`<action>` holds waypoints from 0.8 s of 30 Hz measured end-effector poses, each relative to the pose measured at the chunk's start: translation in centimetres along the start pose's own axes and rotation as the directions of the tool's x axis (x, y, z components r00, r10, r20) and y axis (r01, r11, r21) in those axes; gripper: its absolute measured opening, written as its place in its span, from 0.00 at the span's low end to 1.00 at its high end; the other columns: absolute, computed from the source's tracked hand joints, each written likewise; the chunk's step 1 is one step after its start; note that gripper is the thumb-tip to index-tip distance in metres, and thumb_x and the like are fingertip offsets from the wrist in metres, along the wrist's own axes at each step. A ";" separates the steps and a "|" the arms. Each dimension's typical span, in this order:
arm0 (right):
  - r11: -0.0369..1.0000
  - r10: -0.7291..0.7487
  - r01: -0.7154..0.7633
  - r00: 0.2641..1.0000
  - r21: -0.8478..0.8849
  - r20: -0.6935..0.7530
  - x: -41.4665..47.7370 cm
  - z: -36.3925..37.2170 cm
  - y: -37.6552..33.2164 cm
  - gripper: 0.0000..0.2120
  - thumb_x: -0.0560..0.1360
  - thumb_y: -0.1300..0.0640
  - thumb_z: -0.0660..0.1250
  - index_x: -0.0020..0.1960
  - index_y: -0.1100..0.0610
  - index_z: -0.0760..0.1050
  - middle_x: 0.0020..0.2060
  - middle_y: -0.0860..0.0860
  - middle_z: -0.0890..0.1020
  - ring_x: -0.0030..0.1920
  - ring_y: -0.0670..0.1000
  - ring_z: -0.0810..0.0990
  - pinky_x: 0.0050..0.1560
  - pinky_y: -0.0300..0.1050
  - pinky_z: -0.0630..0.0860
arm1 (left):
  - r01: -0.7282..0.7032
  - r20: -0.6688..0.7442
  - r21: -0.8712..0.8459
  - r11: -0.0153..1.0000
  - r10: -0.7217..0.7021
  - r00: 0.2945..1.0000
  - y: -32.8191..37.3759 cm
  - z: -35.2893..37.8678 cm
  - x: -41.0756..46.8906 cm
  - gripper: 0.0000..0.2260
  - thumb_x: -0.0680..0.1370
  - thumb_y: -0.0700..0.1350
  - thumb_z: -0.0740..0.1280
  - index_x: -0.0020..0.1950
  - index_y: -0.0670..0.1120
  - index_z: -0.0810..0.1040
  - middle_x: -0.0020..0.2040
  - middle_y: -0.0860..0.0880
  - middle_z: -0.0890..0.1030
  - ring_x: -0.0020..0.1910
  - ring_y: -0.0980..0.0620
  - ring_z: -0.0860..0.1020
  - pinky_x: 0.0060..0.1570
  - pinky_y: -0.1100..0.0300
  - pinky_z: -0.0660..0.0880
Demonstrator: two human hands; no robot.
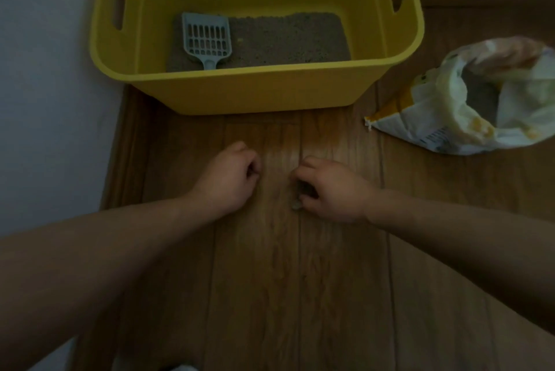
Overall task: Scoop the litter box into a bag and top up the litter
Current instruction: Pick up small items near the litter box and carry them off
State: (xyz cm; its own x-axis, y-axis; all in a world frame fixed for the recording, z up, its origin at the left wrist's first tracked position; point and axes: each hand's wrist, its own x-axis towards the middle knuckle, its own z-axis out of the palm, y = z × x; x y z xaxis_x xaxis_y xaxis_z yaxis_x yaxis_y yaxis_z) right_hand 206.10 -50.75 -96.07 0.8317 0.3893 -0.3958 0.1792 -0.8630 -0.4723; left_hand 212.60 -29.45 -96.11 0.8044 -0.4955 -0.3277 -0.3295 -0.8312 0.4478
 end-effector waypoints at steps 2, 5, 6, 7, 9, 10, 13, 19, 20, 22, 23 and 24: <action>1.000 0.002 -0.001 0.999 -0.024 0.043 0.0 0.3 -0.6 0.22 0.76 0.51 0.66 0.69 0.53 0.71 0.59 0.53 0.73 0.56 0.54 0.76 0.55 0.48 0.74 | 0.028 -0.006 -0.015 1.000 -0.028 1.000 -0.8 -0.1 -0.9 0.05 0.76 0.42 0.71 0.44 0.50 0.77 0.49 0.52 0.73 0.45 0.54 0.74 0.46 0.58 0.73; 1.000 0.002 0.000 0.997 -0.030 0.083 0.3 0.8 -1.3 0.19 0.77 0.52 0.64 0.67 0.53 0.75 0.59 0.53 0.72 0.55 0.56 0.77 0.57 0.50 0.75 | 0.040 0.005 -0.037 0.999 -0.040 0.999 -1.6 -0.1 -1.9 0.11 0.75 0.43 0.73 0.40 0.55 0.73 0.46 0.56 0.70 0.42 0.58 0.72 0.43 0.61 0.72; 0.999 0.005 -0.002 0.996 -0.033 0.091 0.3 1.0 -1.5 0.17 0.78 0.52 0.64 0.66 0.54 0.76 0.60 0.53 0.73 0.55 0.56 0.77 0.57 0.50 0.75 | 0.044 0.001 -0.044 0.998 -0.044 0.999 -1.8 -0.2 -2.1 0.12 0.75 0.44 0.73 0.40 0.56 0.72 0.45 0.58 0.69 0.42 0.59 0.72 0.41 0.64 0.69; 0.999 0.010 -0.006 0.995 -0.038 0.095 0.3 1.2 -1.7 0.17 0.79 0.52 0.63 0.65 0.54 0.77 0.60 0.53 0.73 0.55 0.56 0.77 0.58 0.50 0.75 | 0.051 -0.001 -0.053 0.997 -0.052 0.999 -1.9 -0.4 -2.3 0.12 0.74 0.45 0.74 0.40 0.57 0.71 0.45 0.59 0.69 0.41 0.59 0.71 0.39 0.66 0.67; 0.999 0.016 -0.012 0.996 -0.041 0.090 0.1 1.6 -1.8 0.17 0.80 0.50 0.62 0.65 0.54 0.76 0.61 0.53 0.72 0.56 0.55 0.77 0.59 0.50 0.75 | 0.068 -0.002 -0.075 0.995 -0.069 0.998 -2.1 -0.6 -2.5 0.12 0.74 0.46 0.74 0.40 0.58 0.72 0.45 0.59 0.70 0.41 0.60 0.72 0.39 0.66 0.69; 0.999 0.020 -0.016 0.995 -0.039 0.095 0.0 1.8 -1.8 0.18 0.79 0.48 0.63 0.66 0.54 0.76 0.61 0.53 0.72 0.57 0.55 0.77 0.59 0.50 0.75 | 0.078 0.000 -0.085 0.993 -0.078 0.997 -2.2 -0.6 -2.7 0.12 0.75 0.46 0.74 0.40 0.57 0.72 0.45 0.59 0.71 0.41 0.59 0.73 0.39 0.65 0.70; 0.999 0.009 -0.004 0.991 -0.036 0.134 -0.4 2.0 -1.7 0.22 0.77 0.47 0.67 0.69 0.52 0.72 0.64 0.50 0.70 0.59 0.53 0.75 0.61 0.49 0.75 | 0.134 -0.001 -0.099 0.986 -0.135 0.991 -2.7 -0.7 -3.1 0.09 0.75 0.46 0.73 0.42 0.56 0.74 0.46 0.57 0.74 0.41 0.58 0.75 0.37 0.66 0.70; 1.000 -0.005 0.007 0.995 -0.025 0.102 -0.1 2.4 -1.8 0.16 0.77 0.50 0.68 0.63 0.51 0.76 0.59 0.50 0.74 0.56 0.53 0.77 0.57 0.48 0.75 | 0.275 -0.028 -0.218 0.936 -0.288 0.957 -2.8 -1.5 -3.3 0.19 0.74 0.44 0.75 0.60 0.54 0.70 0.43 0.53 0.78 0.40 0.56 0.79 0.37 0.61 0.78; 1.000 0.002 -0.001 0.996 -0.012 0.087 0.1 2.3 -1.8 0.16 0.77 0.49 0.68 0.63 0.51 0.76 0.58 0.50 0.75 0.56 0.52 0.77 0.56 0.48 0.75 | 0.280 -0.032 -0.205 0.938 -0.293 0.956 -3.0 -1.6 -3.3 0.22 0.73 0.44 0.75 0.63 0.53 0.70 0.43 0.53 0.78 0.40 0.56 0.79 0.39 0.59 0.79; 1.000 0.015 -0.015 0.999 0.021 0.043 0.6 2.0 -2.0 0.17 0.77 0.48 0.68 0.64 0.51 0.76 0.58 0.50 0.75 0.57 0.52 0.76 0.57 0.48 0.74 | 0.290 -0.021 -0.188 0.938 -0.299 0.954 -3.4 -1.5 -3.5 0.26 0.73 0.44 0.76 0.67 0.53 0.69 0.43 0.54 0.78 0.41 0.57 0.79 0.40 0.60 0.78; 0.999 0.023 -0.024 0.999 0.036 0.023 0.9 1.7 -2.1 0.18 0.77 0.47 0.68 0.64 0.52 0.76 0.58 0.50 0.75 0.57 0.52 0.76 0.58 0.48 0.74 | 0.293 -0.010 -0.179 0.939 -0.300 0.954 -3.7 -1.5 -3.6 0.28 0.73 0.44 0.76 0.68 0.53 0.68 0.43 0.54 0.78 0.41 0.57 0.78 0.39 0.62 0.76; 0.998 0.031 -0.031 1.000 0.048 0.007 1.3 1.5 -2.3 0.18 0.77 0.47 0.68 0.65 0.52 0.76 0.58 0.51 0.76 0.57 0.52 0.75 0.58 0.49 0.74 | 0.293 0.000 -0.164 0.942 -0.297 0.955 -3.9 -1.5 -3.7 0.29 0.73 0.45 0.76 0.70 0.53 0.67 0.43 0.54 0.77 0.41 0.57 0.78 0.38 0.63 0.74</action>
State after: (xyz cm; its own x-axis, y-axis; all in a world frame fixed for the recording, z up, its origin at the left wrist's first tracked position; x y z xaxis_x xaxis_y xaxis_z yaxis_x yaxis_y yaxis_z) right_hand 205.97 -47.74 -96.67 0.8329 0.3651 -0.4159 0.1277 -0.8580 -0.4974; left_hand 211.70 -23.98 -95.38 0.8659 -0.2266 -0.4460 0.0063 -0.8866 0.4626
